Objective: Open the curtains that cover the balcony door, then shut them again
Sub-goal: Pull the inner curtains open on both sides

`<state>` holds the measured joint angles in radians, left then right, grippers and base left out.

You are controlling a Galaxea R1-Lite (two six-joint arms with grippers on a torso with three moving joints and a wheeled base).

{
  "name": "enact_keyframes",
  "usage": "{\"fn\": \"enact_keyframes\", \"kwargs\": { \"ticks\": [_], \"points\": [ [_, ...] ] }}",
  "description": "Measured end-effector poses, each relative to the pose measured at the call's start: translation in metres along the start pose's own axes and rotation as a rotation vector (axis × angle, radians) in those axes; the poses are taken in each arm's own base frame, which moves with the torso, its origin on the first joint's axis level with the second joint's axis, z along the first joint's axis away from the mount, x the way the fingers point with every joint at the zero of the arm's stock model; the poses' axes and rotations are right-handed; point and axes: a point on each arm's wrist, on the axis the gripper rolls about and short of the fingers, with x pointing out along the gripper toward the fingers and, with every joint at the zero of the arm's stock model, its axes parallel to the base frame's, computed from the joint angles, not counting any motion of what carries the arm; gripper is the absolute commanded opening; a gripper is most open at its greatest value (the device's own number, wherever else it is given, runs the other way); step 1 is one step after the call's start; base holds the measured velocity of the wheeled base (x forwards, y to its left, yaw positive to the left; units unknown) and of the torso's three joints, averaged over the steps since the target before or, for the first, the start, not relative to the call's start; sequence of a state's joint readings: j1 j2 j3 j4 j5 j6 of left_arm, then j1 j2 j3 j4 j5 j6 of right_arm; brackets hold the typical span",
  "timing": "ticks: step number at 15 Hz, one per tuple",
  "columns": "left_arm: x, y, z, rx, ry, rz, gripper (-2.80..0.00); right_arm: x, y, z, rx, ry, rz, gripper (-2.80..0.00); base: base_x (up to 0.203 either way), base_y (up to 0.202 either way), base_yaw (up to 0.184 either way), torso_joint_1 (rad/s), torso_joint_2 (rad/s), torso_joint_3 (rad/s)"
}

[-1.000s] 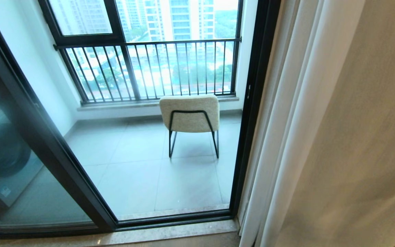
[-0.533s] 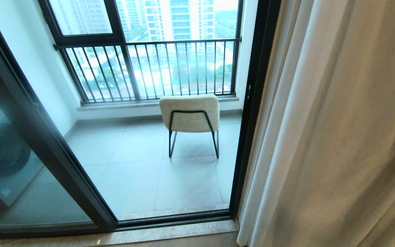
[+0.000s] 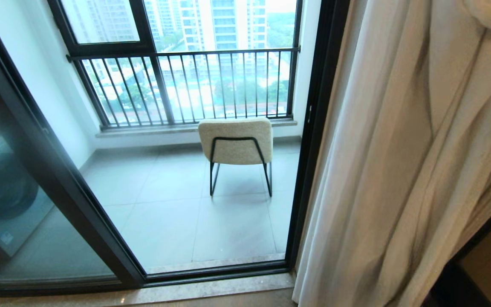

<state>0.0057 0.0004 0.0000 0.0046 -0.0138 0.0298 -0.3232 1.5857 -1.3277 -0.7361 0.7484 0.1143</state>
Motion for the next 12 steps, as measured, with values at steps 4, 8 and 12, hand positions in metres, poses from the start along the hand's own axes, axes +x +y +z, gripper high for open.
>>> {"fn": "enact_keyframes", "kwargs": {
  "ticks": [4, 8, 12],
  "points": [
    [0.0, 0.0, 0.0, -0.001, 0.0, 0.0, -2.8, 0.025, -0.004, -0.038, 0.042, 0.015, 0.034, -2.8, 0.0, 0.0, 0.0, 0.0, 0.0, 0.0],
    [0.0, 0.0, 0.0, 0.0, 0.0, 0.0, -2.8, 0.037, -0.015, -0.066, 0.062, 0.029, 0.028, -2.8, 0.0, 0.0, 0.0, 0.0, 0.0, 0.0],
    [0.0, 0.0, 0.0, 0.0, 0.0, 0.0, -2.8, 0.039, -0.017, -0.073, 0.074, 0.039, 0.029, -2.8, 0.0, 0.0, 0.0, 0.0, 0.0, 0.0]
  ]
}}
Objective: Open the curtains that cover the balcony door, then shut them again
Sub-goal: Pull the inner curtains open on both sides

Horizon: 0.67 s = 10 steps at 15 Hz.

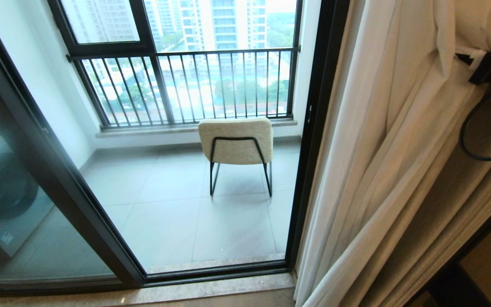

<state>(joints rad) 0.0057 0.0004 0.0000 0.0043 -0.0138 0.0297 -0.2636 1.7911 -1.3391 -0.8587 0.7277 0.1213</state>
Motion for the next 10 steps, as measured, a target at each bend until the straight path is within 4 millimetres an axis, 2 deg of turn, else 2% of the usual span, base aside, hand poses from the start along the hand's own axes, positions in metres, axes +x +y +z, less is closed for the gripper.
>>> {"fn": "enact_keyframes", "kwargs": {
  "ticks": [3, 5, 10],
  "points": [
    [0.0, 0.0, 0.0, 0.0, 0.0, 0.0, -2.8, -0.005, 0.005, 0.007, 0.003, -0.001, 0.005, -2.8, 0.0, 0.0, 0.0, 0.0, 0.0, 0.0],
    [0.0, 0.0, 0.0, 0.0, 0.0, 0.0, -2.8, -0.016, 0.014, 0.011, 0.013, 0.009, 0.003, -2.8, 0.0, 0.0, 0.0, 0.0, 0.0, 0.0],
    [0.0, 0.0, 0.0, 0.0, 0.0, 0.0, -2.8, -0.062, 0.056, 0.013, 0.048, 0.056, -0.003, -2.8, 0.0, 0.0, 0.0, 0.0, 0.0, 0.0]
  ]
}}
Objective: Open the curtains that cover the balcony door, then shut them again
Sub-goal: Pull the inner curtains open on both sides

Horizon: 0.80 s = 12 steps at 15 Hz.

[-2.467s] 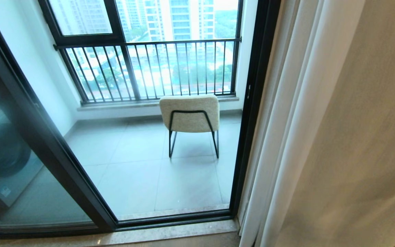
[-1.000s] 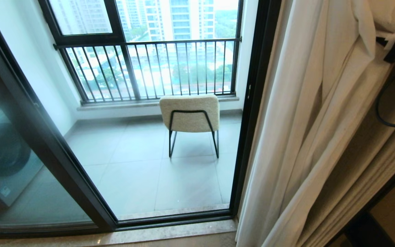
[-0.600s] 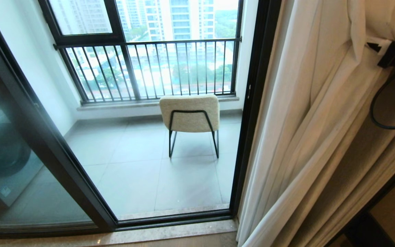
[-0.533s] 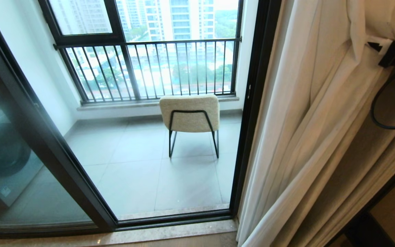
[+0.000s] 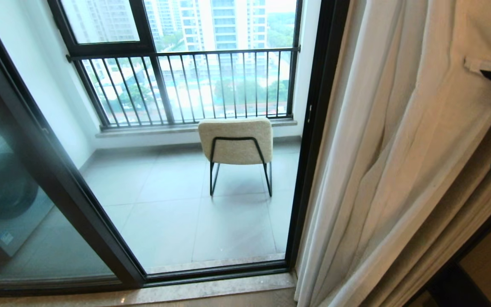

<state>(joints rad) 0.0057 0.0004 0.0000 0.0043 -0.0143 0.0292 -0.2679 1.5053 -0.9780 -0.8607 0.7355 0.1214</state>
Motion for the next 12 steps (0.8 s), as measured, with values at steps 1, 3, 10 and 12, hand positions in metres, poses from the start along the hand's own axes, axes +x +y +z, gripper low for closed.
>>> {"fn": "enact_keyframes", "kwargs": {
  "ticks": [1, 3, 10, 12],
  "points": [
    [0.0, 0.0, 0.0, 0.0, 0.0, 0.0, -2.8, -0.007, 0.007, 0.002, -0.004, -0.002, 0.001, -2.8, 0.0, 0.0, 0.0, 0.0, 0.0, 0.0],
    [0.0, 0.0, 0.0, 0.001, 0.0, 0.001, -2.8, -0.016, 0.017, 0.009, -0.016, -0.018, 0.002, 0.0, 0.0, 0.0, 0.0, 0.0, 0.0, 0.0],
    [0.0, 0.0, 0.0, 0.0, 0.0, 0.0, -2.8, -0.027, 0.029, 0.024, -0.044, -0.055, 0.012, 0.0, 0.0, 0.0, 0.0, 0.0, 0.0, 0.0],
    [0.0, 0.0, 0.0, 0.0, 0.0, 0.0, -2.8, -0.032, 0.033, 0.025, -0.036, -0.049, 0.013, 0.0, 0.0, 0.0, 0.0, 0.0, 0.0, 0.0]
  ]
}}
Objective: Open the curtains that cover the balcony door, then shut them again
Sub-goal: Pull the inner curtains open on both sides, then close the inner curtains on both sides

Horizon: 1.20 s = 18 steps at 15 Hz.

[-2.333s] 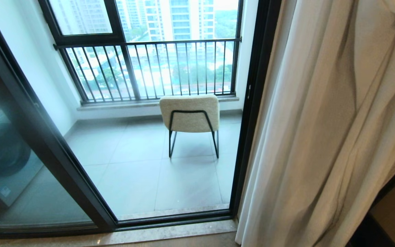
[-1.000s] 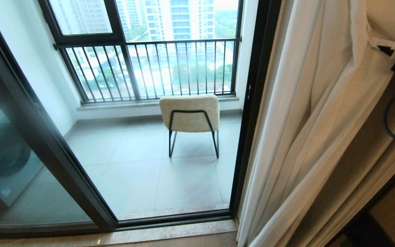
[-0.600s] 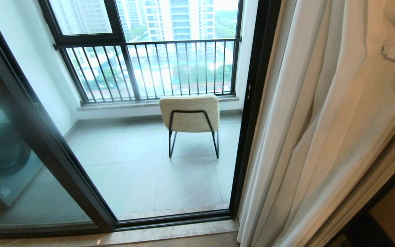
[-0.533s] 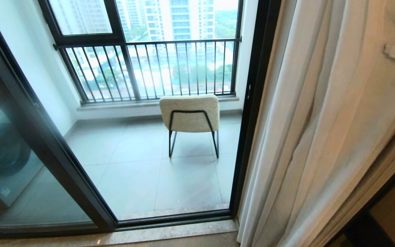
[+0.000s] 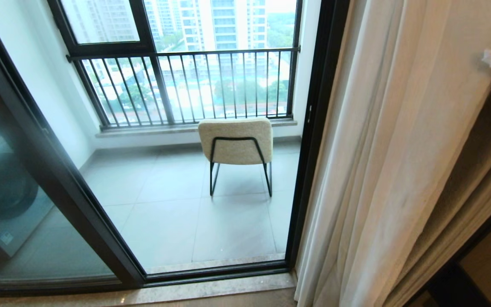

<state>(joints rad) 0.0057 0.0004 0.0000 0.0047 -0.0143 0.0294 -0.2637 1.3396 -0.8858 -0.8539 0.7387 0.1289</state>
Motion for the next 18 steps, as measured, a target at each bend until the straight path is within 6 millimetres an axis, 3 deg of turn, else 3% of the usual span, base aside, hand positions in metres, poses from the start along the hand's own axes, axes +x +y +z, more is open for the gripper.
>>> {"fn": "enact_keyframes", "kwargs": {
  "ticks": [9, 10, 14, 18],
  "points": [
    [0.0, 0.0, 0.0, 0.0, 0.0, 0.001, -2.8, -0.062, 0.056, -0.028, 0.077, 0.068, -0.001, 0.0, 0.0, 0.0, 0.0, 0.0, 0.0, 0.0],
    [0.0, 0.0, 0.0, 0.0, 0.0, 0.0, -2.8, -0.07, 0.064, -0.031, 0.082, 0.07, 0.005, -2.8, 0.0, 0.0, 0.0, 0.0, 0.0, 0.0],
    [0.0, 0.0, 0.0, 0.0, 0.0, 0.001, -2.8, -0.098, 0.093, -0.046, 0.099, 0.075, 0.036, -2.8, 0.0, 0.0, 0.0, 0.0, 0.0, 0.0],
    [0.0, 0.0, 0.0, 0.0, 0.0, 0.0, -2.8, -0.118, 0.11, -0.062, 0.1, 0.08, -0.044, -2.8, 0.0, 0.0, 0.0, 0.0, 0.0, 0.0]
  ]
}}
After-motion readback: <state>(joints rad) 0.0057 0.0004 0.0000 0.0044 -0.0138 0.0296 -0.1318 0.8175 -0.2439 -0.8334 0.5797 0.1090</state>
